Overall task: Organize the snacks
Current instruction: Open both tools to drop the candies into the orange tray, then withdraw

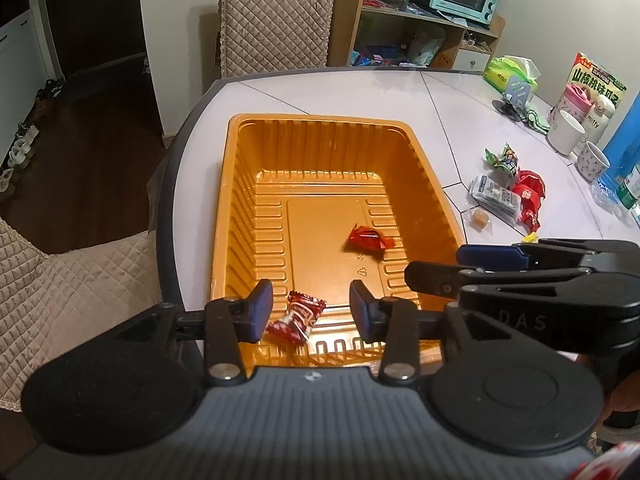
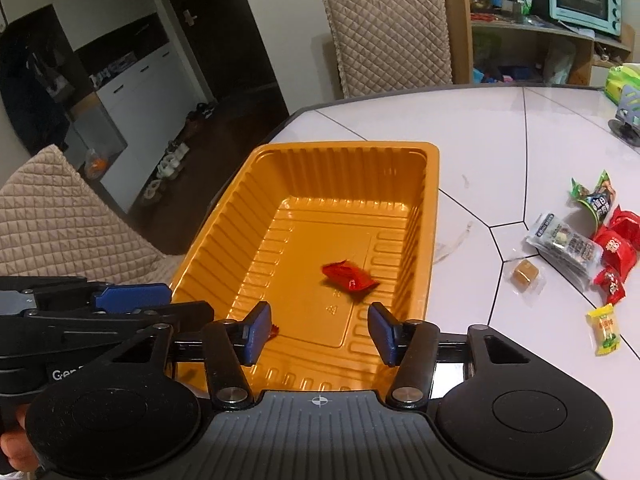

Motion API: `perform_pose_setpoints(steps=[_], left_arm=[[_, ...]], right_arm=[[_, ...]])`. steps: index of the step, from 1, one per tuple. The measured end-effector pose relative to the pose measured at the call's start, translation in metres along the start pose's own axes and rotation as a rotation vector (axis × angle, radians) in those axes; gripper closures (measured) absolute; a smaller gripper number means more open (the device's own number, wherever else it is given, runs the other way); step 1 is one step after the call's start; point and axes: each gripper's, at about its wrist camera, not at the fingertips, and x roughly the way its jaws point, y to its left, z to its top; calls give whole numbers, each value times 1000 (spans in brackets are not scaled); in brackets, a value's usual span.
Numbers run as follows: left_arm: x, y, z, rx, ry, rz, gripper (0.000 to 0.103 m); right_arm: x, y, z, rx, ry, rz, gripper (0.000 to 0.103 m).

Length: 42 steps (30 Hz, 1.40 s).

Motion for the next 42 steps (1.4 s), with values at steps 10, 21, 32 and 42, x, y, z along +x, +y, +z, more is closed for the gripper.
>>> perform_pose_setpoints(steps=[10, 21, 32, 42], left_arm=[[-15, 1, -5, -21, -16, 7, 57], [-44, -17, -21, -27, -34, -8, 55], [-52, -69, -43, 5, -4, -56, 55], [-49, -121, -56, 29, 17, -75, 55]], right_arm=[[-18, -4, -8, 25, -13, 7, 44], [-61, -23, -28, 64, -34, 24, 41], [-106, -57, -56, 66, -36, -8, 41], [-135, -101, -76, 98, -17, -40, 40]])
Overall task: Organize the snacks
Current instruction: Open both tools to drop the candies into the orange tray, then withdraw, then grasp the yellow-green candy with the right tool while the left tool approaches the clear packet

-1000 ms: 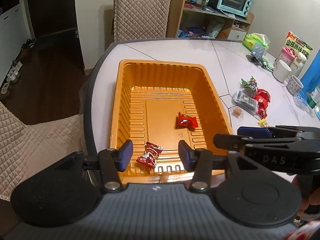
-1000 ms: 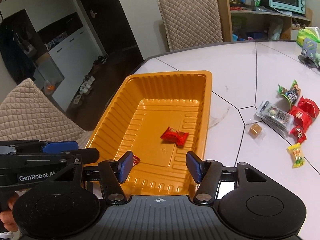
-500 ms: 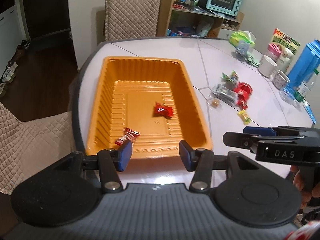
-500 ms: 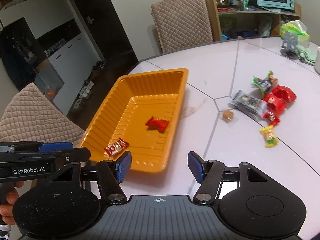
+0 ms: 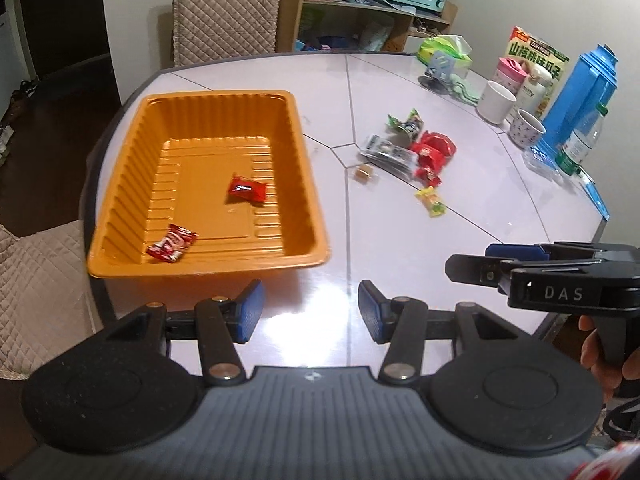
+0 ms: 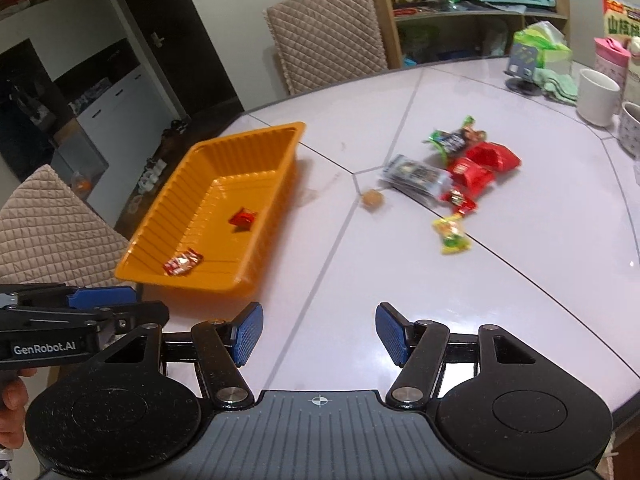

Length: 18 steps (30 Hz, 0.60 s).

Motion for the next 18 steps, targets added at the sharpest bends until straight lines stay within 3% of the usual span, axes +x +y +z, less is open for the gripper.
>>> perform_pose_setpoints(steps=[18], left_arm=[[38, -70, 6, -4, 27, 26, 55]], right_arm=[[-4, -81, 1, -17, 27, -60, 40]])
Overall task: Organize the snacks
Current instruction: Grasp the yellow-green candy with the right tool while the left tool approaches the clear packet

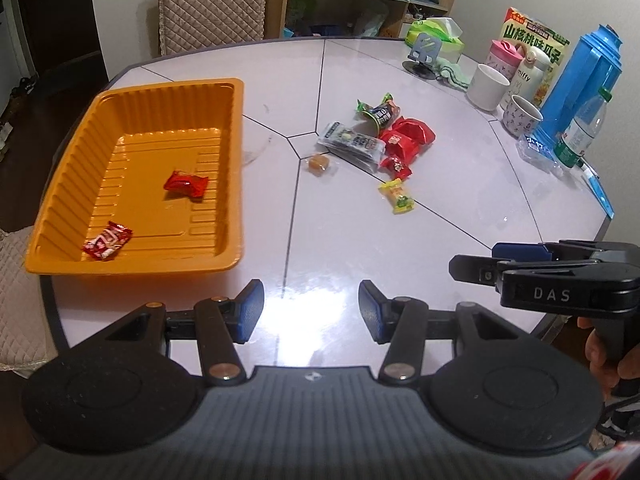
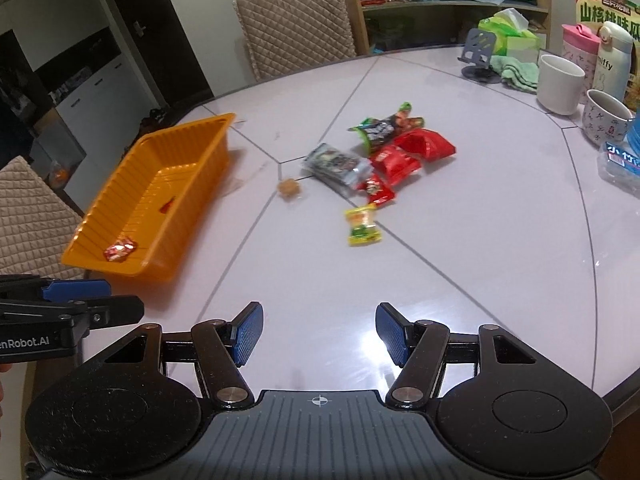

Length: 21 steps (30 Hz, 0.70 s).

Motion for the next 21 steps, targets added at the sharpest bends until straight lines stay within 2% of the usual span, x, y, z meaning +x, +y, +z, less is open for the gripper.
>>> perform_pose_setpoints(steps=[9, 21], left_arm=[[29, -20, 12, -5, -8, 32, 55], [62, -17, 32, -27, -14, 65, 55]], right_arm=[[24, -27, 12, -21, -16, 1, 40], [69, -30, 35, -101, -45, 10, 41]])
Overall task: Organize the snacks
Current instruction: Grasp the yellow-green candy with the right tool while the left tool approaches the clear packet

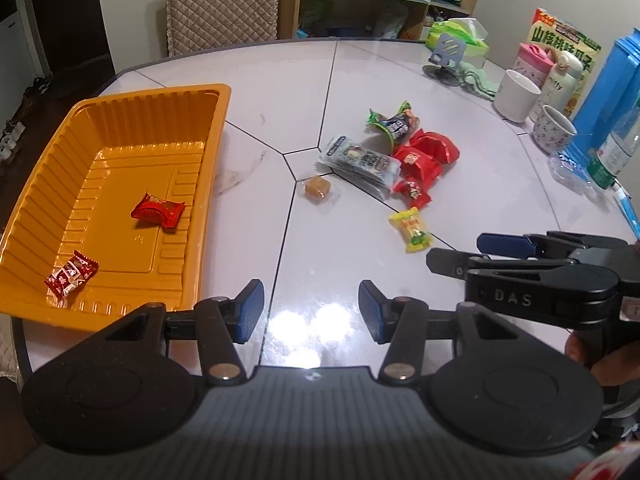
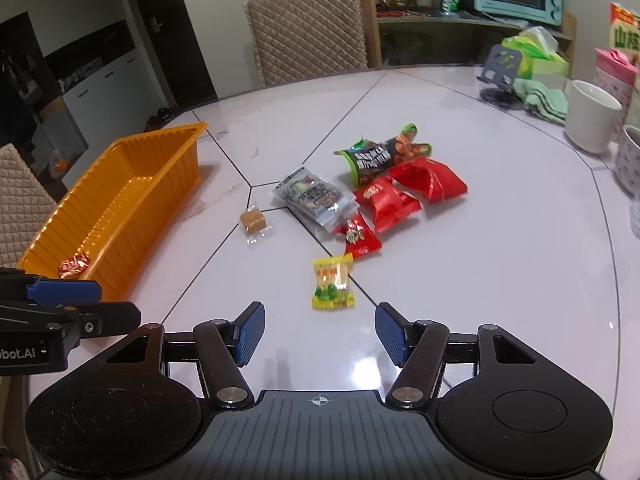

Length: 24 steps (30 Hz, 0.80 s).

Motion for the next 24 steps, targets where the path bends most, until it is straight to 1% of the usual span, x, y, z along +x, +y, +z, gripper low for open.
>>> perform_pose_setpoints(steps=[4, 6, 12, 22, 23, 24], left_arm=[[8, 3, 4, -4, 7, 10, 55], [12, 5, 5, -7, 10, 11, 55], [21, 7, 12, -4, 11, 17, 55], [37, 6, 26, 7, 15, 3, 55], [39, 5, 27, 10, 15, 2, 55], [41, 4, 28, 14, 15, 0, 55]], right_arm=[[16, 1, 6, -18, 1, 0, 44], [23, 1, 8, -27, 6, -7, 50], [41, -1, 12, -30, 19, -21, 54], [58, -1, 13, -69, 18, -48, 62], [59, 0, 13, -80, 17, -52, 64], [59, 1, 13, -93, 17, -59, 68]])
